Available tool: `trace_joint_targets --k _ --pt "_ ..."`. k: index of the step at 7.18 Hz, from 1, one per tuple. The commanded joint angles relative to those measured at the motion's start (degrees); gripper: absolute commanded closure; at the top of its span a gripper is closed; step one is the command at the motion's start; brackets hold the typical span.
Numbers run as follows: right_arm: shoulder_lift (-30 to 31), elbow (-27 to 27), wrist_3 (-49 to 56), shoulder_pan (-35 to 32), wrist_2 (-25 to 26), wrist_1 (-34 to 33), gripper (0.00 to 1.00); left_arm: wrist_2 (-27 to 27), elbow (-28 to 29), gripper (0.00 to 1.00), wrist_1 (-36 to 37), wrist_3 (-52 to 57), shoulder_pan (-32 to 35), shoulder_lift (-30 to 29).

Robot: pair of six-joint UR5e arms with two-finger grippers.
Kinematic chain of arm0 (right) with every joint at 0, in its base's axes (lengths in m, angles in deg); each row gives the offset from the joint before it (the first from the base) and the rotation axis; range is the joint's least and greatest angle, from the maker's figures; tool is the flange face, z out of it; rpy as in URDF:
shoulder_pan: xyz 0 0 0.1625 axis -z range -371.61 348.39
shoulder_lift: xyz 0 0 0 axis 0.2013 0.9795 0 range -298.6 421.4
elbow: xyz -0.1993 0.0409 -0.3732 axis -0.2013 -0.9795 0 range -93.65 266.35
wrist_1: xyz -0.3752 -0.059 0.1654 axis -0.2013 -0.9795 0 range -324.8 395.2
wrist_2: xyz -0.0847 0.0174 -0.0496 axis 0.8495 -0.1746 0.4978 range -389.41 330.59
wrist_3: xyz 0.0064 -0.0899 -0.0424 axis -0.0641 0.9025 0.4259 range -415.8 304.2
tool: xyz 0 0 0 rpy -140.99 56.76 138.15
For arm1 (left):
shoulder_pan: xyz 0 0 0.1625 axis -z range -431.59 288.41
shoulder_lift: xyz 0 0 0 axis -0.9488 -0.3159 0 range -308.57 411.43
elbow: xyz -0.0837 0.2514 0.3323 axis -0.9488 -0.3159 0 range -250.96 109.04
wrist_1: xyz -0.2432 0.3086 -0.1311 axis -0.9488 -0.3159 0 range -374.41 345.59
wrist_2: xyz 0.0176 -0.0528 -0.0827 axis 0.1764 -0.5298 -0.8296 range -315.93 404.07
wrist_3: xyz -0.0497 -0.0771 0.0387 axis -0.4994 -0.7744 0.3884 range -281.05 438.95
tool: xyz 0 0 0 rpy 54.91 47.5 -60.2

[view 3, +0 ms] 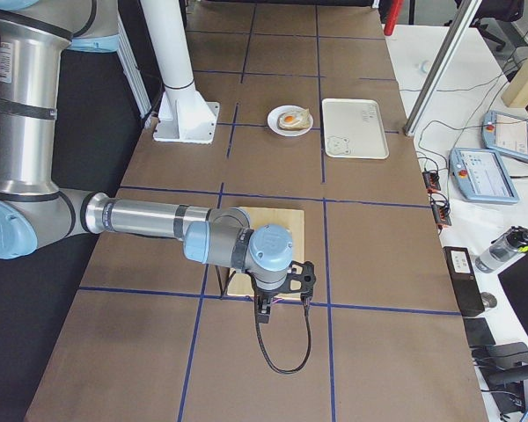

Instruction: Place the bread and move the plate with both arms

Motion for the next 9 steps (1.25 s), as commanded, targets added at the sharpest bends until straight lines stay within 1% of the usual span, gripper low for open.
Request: trace_joint_targets --k 1,6,9 --pt "-0.2 -0.1 0.2 0.0 0.1 0.0 0.00 0.0 0.0 0.00 0.0 0.0 0.1 0.0" --pt "-0.3 0.3 -0.2 0.0 -0.2 0.0 0.00 0.0 0.0 0.00 0.0 0.0 0.0 -0.1" --pt "-1.9 0.2 -0.2 0.2 -0.5 0.0 0.00 0.0 -0.1 0.00 0.0 0.0 0.0 -0.2"
